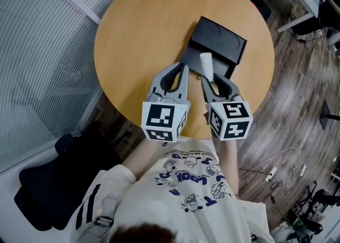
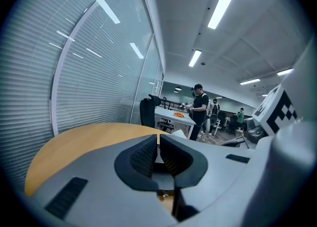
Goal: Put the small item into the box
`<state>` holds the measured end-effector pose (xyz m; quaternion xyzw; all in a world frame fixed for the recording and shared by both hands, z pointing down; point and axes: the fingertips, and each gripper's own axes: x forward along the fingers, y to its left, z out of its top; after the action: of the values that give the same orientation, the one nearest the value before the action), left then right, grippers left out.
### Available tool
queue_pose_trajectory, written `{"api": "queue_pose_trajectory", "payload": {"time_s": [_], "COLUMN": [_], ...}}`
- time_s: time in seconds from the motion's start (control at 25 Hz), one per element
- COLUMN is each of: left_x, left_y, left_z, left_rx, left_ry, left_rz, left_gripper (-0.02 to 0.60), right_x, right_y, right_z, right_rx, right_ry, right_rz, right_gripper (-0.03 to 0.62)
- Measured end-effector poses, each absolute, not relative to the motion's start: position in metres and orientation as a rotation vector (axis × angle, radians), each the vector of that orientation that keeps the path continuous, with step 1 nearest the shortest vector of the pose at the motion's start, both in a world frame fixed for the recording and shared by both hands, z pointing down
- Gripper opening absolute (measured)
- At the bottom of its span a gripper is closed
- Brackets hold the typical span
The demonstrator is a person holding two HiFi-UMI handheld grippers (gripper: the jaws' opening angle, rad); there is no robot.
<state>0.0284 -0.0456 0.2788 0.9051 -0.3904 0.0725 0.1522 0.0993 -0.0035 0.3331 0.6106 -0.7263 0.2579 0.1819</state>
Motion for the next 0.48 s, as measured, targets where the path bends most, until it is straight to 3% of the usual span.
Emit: {"api": "queue_pose_trajectory", "payload": {"time_s": [0.48], "left_x": [0.032], "left_y": [-0.036], "left_z": [0.259], "left_rx": [2.712], "left_ry": [-1.141], "left_rz": [0.204], "left_gripper": [0.029], "right_x": [0.107], "right_y": [0.003], "right_z": [0.299], "right_rx": [2.002], "right_ry": [-2.057], "right_rz": [0.578], "right_gripper": [0.133]}}
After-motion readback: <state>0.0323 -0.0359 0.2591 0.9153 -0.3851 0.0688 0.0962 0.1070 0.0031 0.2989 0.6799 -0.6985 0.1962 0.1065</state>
